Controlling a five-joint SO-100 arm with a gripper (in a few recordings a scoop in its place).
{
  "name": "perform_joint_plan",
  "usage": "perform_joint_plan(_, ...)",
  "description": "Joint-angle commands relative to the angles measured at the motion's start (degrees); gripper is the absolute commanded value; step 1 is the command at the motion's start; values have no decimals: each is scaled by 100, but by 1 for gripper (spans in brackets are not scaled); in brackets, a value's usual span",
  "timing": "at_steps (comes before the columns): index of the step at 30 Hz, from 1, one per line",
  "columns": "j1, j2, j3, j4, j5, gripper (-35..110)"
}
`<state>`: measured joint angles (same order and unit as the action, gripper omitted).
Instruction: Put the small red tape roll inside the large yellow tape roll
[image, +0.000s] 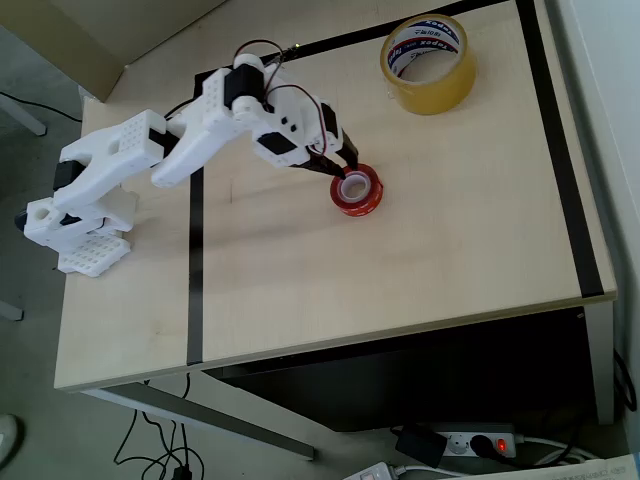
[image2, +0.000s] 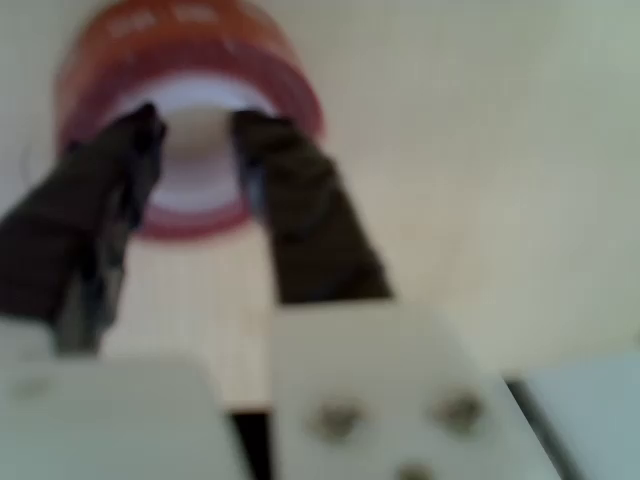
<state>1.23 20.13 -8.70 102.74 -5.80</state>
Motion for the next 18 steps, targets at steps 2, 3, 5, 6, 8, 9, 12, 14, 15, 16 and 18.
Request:
perform_joint_plan(2,167,1617,-404,9,-70,12)
perform_joint_plan(3,176,1696,-369,0,-105,12)
perform_joint_plan(5,211,1767,-369,0,-141,12)
perform_joint_plan(6,229,1767,-369,0,-149,13)
perform_joint_plan(8,272,1661,-369,-44,-149,13)
perform_joint_plan(9,281,1573,-369,-105,-149,14)
perform_joint_plan(12,316,1248,-369,-360,-149,15)
perform_joint_plan(14,316,1055,-369,-519,-149,15)
perform_joint_plan(15,308,967,-369,-606,-149,15)
perform_joint_plan(16,308,888,-369,-686,-149,15)
perform_joint_plan(18,290,721,-369,-853,-149,17)
